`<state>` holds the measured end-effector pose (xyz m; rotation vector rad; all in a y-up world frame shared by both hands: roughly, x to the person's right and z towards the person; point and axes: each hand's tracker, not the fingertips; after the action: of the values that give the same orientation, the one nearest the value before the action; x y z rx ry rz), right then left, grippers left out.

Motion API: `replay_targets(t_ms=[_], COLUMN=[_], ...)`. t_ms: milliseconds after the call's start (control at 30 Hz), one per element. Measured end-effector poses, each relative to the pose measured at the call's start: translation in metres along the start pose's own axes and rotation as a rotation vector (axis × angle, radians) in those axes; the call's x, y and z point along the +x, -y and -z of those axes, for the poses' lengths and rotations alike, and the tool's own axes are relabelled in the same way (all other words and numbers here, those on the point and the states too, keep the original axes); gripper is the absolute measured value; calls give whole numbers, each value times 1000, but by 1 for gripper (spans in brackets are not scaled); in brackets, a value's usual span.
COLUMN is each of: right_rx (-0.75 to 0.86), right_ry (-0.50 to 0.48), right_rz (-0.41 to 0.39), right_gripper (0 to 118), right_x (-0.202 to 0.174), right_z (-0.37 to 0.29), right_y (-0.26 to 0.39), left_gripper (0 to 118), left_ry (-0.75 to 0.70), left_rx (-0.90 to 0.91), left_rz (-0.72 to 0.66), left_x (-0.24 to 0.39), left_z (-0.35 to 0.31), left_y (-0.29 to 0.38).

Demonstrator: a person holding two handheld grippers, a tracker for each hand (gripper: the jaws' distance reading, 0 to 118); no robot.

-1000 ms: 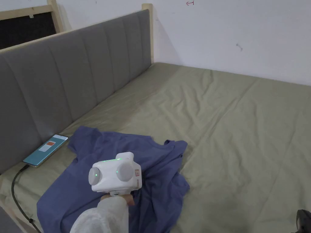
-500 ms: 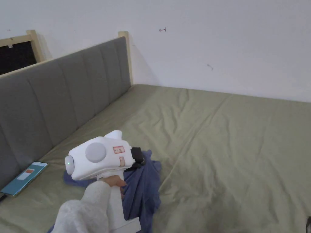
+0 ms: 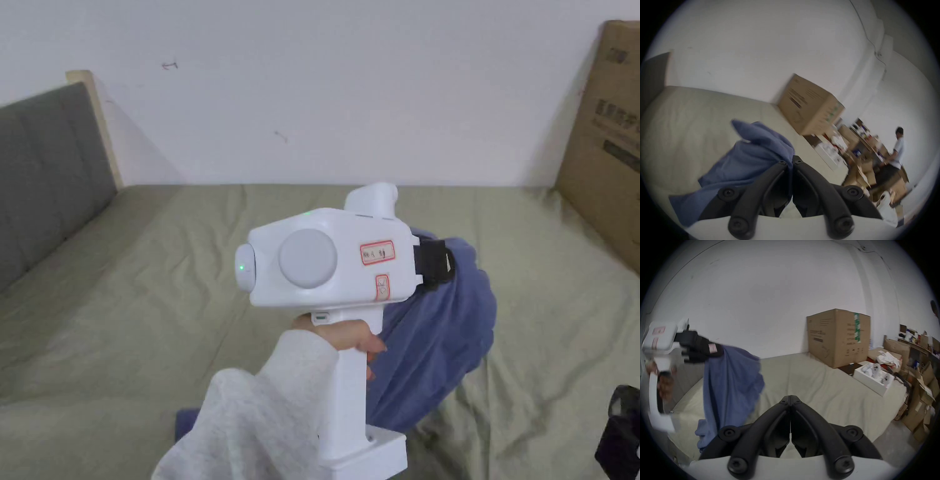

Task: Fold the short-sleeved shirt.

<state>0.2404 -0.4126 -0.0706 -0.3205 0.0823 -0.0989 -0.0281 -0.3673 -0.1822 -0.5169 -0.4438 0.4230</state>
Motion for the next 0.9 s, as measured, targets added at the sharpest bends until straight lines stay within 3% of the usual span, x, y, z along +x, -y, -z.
replay_targets(t_ms=[67, 233, 333, 433, 467, 500, 567, 600, 633, 767, 800, 867, 900], right_rx=[-12, -92, -131, -160, -162, -165, -159, -156, -155, -153, -156, -163, -169], right_ry=[17, 143, 119, 122, 121, 121, 108, 98, 93, 59, 42, 21, 7], right_rz=[-14, -97, -67, -34, -33, -33, -41, -50, -58, -70, -68, -72, -78], right_gripper=[0, 0, 0, 0, 0, 0, 0, 0, 0, 0, 0, 0, 0], right_x=[16, 40, 51, 54, 54, 52, 47, 44, 41, 29, 26, 18, 14], right_z=[2, 15, 20, 26, 28, 29, 29, 29, 29, 29, 28, 29, 30], right_y=[-2, 11, 22, 28, 28, 27, 28, 27, 26, 26, 27, 29, 32], left_gripper=[1, 1, 1, 3, 9, 30, 94, 117, 118, 107, 88, 25, 2], left_ry=[-58, -211, -266, -244, -242, -239, -244, -242, -229, -267, -287, -364, -458], left_rx=[-92, -360, -470, -417, -414, -412, -397, -377, -326, -241, -229, -220, -235], left_rz=[68, 23, 17, 53, 52, 58, 63, 58, 44, -36, -53, -74, -79], left_x=[8, -25, -37, -36, -36, -35, -34, -36, -36, -51, -58, -77, -88], left_z=[30, 102, 114, 111, 108, 106, 101, 95, 86, 39, 23, -6, -19], left_y=[35, 148, 188, 189, 181, 175, 167, 160, 157, 143, 144, 146, 151])
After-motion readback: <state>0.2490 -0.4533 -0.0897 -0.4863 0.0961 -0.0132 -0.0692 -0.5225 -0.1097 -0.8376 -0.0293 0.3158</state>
